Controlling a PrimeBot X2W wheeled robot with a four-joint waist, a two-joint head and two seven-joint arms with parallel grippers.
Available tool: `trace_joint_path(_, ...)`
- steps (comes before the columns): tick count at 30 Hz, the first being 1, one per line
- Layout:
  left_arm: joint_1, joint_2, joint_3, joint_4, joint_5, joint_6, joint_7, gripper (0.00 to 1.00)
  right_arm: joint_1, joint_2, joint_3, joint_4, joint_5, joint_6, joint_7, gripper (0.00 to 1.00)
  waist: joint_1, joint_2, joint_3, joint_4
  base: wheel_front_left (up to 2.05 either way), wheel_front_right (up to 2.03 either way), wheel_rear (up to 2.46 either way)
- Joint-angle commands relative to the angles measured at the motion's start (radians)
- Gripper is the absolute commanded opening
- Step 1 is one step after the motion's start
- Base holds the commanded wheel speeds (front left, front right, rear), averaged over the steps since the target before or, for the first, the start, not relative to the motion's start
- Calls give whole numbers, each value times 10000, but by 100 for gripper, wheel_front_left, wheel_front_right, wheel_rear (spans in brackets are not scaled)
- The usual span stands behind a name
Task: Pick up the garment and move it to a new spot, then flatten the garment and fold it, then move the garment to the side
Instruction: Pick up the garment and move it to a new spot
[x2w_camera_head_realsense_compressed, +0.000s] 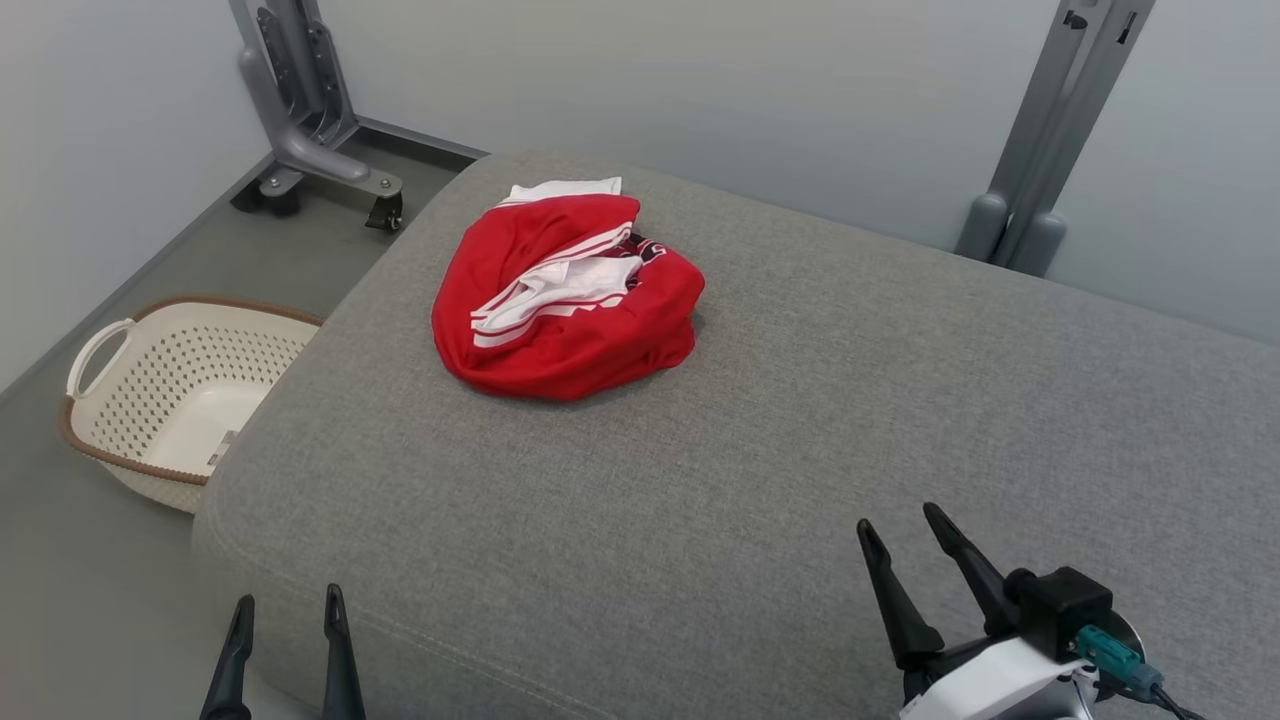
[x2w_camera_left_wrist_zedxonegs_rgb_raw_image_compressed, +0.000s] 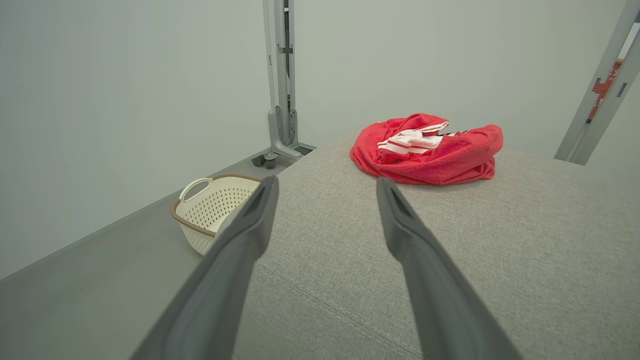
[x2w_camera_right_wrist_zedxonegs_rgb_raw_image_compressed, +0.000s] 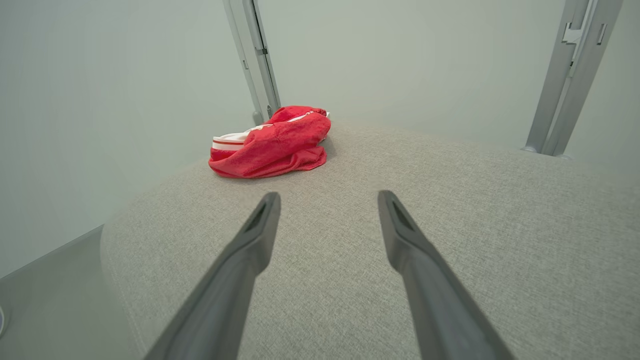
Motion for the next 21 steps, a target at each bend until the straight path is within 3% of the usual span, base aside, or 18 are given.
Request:
trace_joint_path(1, 55, 22, 37, 32, -26, -58, -2, 100, 52, -76, -111, 20, 73, -8, -27, 100, 0, -1, 94, 85, 0, 0, 0)
trace_joint_path(10, -2007, 341, -273, 652, 395, -1094, -1, 100, 743, -574, -1171, -595, -349, -8, -27, 100, 0, -1, 1196, 130, 0, 0, 0)
trace_joint_path(17, -5530, 1167, -845, 2260, 73, -1346, 4, 100, 84, -1392, -1385, -1046, -669, -8, -27, 100, 0, -1, 2817, -550, 0, 0, 0)
trace_joint_path(21, -8124, 1804, -2086, 3546, -685, -1332, 151, 100, -461, -1905, -1663, -1311, -791, -10, -27, 100, 0, -1, 3888, -787, 0, 0, 0)
